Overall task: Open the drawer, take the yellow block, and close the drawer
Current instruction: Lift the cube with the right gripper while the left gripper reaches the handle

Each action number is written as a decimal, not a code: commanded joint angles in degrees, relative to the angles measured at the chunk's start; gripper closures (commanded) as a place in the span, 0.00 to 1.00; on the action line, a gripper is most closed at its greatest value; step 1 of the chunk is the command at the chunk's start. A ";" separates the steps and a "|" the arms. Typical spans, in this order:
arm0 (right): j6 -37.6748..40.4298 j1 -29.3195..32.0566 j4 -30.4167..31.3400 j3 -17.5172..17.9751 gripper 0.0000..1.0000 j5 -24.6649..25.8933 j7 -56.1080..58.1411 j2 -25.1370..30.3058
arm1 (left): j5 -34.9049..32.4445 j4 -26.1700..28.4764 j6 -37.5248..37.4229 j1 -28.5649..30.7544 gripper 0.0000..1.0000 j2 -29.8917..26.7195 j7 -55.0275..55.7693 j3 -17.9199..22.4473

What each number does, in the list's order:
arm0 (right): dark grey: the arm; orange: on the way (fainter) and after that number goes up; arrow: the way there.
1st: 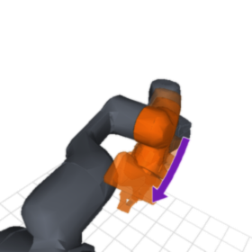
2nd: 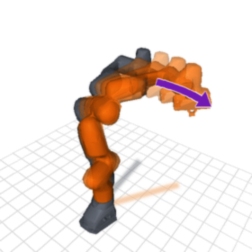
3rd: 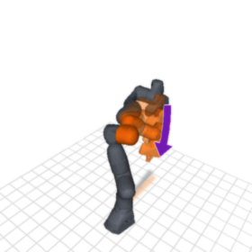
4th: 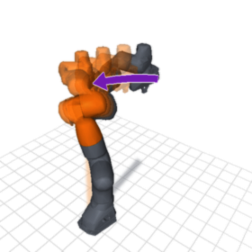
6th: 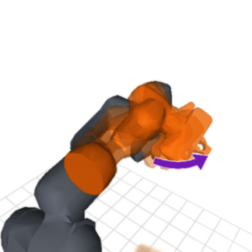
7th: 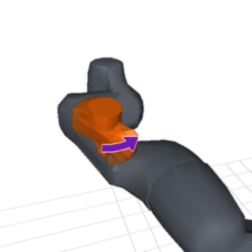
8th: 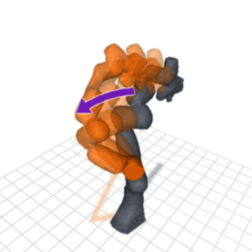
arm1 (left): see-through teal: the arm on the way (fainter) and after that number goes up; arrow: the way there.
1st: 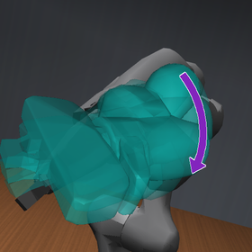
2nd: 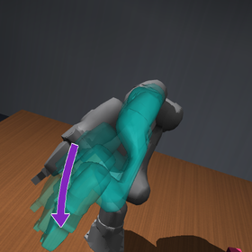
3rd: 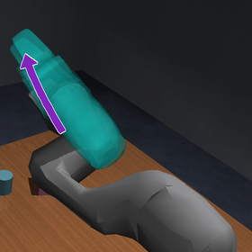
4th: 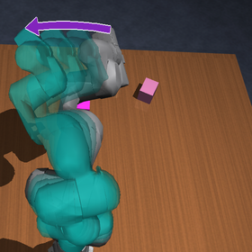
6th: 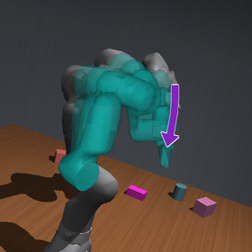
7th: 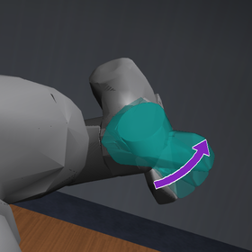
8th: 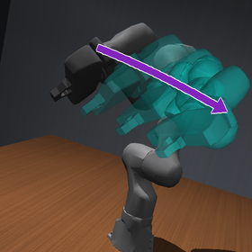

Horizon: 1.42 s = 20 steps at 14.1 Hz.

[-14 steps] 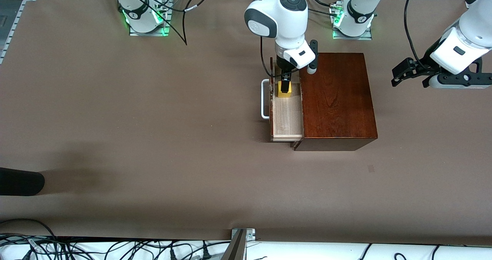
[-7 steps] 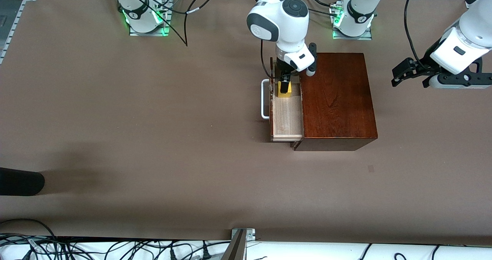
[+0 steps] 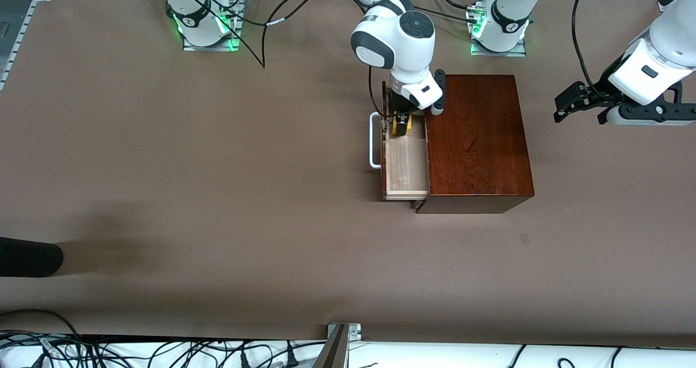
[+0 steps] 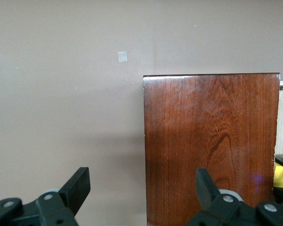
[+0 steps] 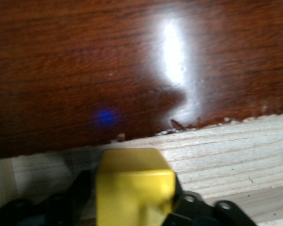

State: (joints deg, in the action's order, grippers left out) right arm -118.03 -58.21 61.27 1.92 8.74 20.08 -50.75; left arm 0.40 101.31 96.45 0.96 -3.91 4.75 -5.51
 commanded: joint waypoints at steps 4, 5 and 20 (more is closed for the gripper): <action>7.97 1.34 -2.47 -0.60 1.00 -0.48 0.57 5.12 | -0.23 -0.50 -0.03 0.18 0.00 0.05 -1.50 -0.20; 10.34 1.96 -2.48 -0.86 1.00 -0.48 0.48 7.65 | -0.23 -0.50 -0.12 0.18 0.00 -0.04 -1.50 -0.29; 11.99 38.87 29.28 -4.47 1.00 -13.84 -1.01 35.26 | 6.69 -10.15 -1.44 -2.97 0.00 14.42 -32.06 -16.79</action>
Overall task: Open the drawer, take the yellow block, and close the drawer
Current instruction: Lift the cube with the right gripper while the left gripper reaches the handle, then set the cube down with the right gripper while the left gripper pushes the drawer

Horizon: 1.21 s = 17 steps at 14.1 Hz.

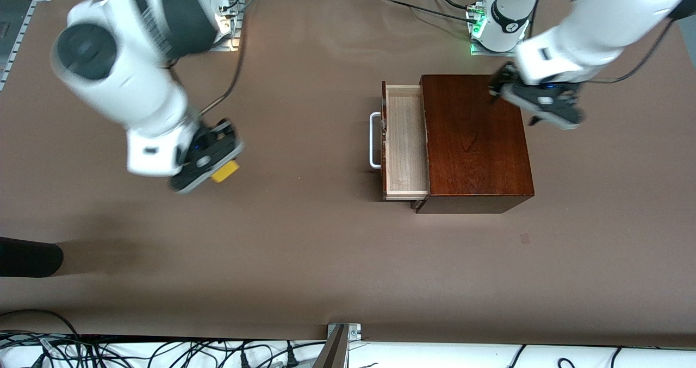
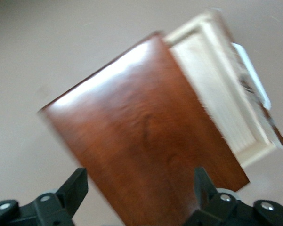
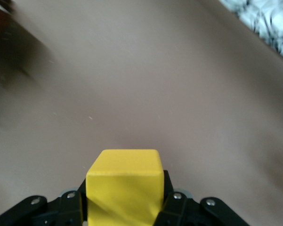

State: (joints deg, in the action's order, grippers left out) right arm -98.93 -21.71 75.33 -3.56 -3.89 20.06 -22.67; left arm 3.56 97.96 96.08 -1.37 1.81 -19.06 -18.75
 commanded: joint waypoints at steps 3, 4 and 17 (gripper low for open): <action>-14.26 5.43 27.29 0.48 1.00 -1.21 -4.04 8.87 | 10.21 -11.64 -1.16 -4.59 0.00 17.06 -7.49 -8.92; -16.10 5.79 30.54 0.05 1.00 -1.21 -5.10 8.87 | 13.37 -12.70 -1.34 -6.26 0.00 19.53 -7.22 -9.02; -54.35 8.43 55.97 -1.63 0.71 -1.30 -12.93 1.40 | -14.79 -14.22 17.56 -22.19 0.00 35.20 -26.47 -9.11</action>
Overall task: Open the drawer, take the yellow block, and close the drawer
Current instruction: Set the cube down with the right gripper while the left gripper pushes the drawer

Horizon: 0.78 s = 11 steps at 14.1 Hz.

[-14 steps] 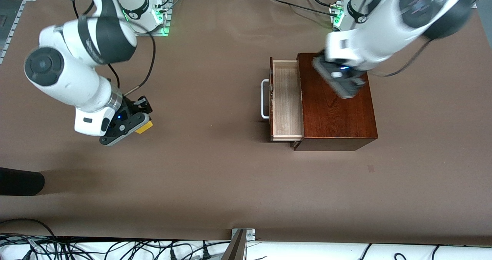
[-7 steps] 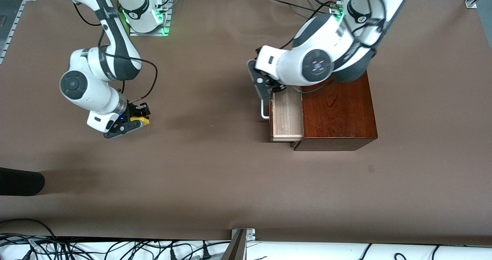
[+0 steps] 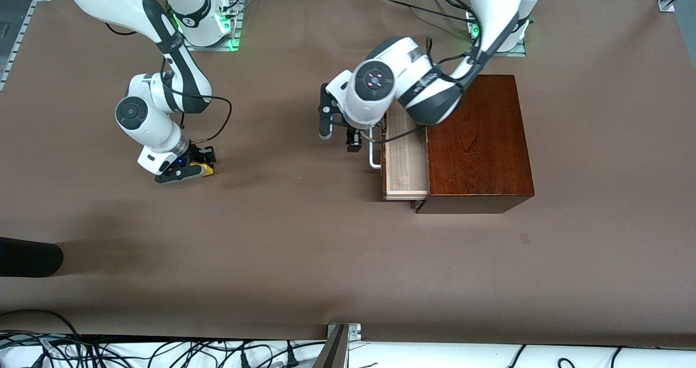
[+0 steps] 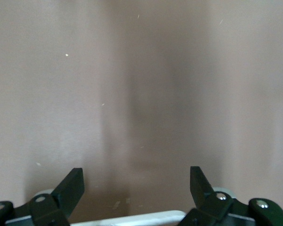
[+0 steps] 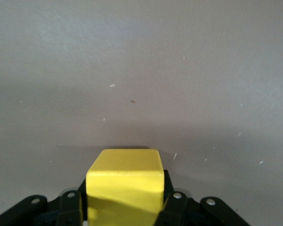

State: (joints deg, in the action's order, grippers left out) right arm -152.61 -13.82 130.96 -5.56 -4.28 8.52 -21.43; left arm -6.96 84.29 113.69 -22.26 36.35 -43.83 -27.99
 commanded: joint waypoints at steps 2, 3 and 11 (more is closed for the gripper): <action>-0.58 0.46 0.09 0.38 0.00 -0.82 -1.31 0.42 | -4.29 2.88 -1.53 -0.51 0.00 0.65 -1.44 0.91; -0.14 0.46 -0.35 0.38 0.00 -0.82 -0.70 1.64 | -4.29 3.24 -4.06 -0.16 0.00 0.65 -1.44 1.79; 40.22 0.99 -25.70 -1.64 0.00 -0.73 -0.70 14.74 | -9.38 2.37 -17.88 2.21 0.00 -0.40 -1.53 4.08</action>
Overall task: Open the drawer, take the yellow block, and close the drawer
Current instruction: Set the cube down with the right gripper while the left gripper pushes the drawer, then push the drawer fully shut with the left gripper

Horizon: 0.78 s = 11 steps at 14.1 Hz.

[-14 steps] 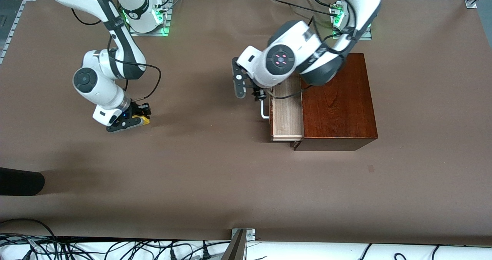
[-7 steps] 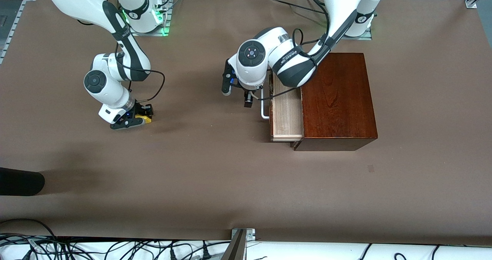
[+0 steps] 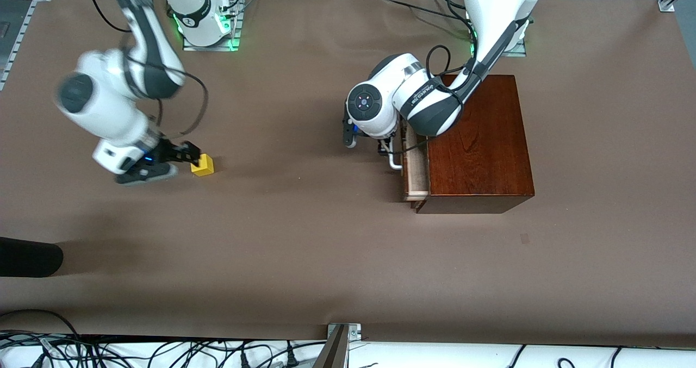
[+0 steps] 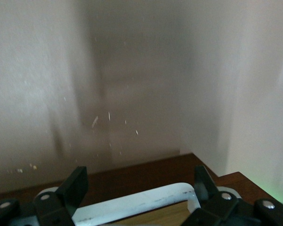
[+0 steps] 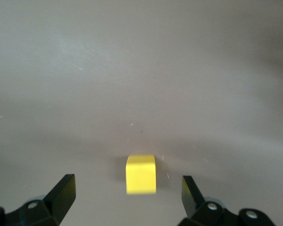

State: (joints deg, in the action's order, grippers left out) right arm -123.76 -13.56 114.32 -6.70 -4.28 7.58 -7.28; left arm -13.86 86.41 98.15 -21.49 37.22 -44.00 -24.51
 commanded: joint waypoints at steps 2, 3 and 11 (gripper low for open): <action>22.46 0.72 -19.35 -0.78 0.00 -0.64 0.24 0.42 | -2.93 0.34 -4.27 2.77 0.00 -1.45 -1.44 0.69; 26.25 0.64 -22.88 -0.86 0.00 -0.56 0.24 0.51 | -3.63 0.34 -4.98 2.95 0.00 -1.54 -1.44 0.69; 35.43 0.55 -29.24 -0.51 0.00 3.66 -0.28 3.41 | 4.15 -7.02 -5.33 3.74 0.00 -3.90 -0.65 -0.54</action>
State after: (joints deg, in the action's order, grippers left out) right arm -89.67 -13.35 85.49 -7.74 -1.78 7.59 -4.09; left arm -13.64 83.02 94.39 -18.34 36.20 -44.00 -24.58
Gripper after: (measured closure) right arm 0.000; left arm 0.000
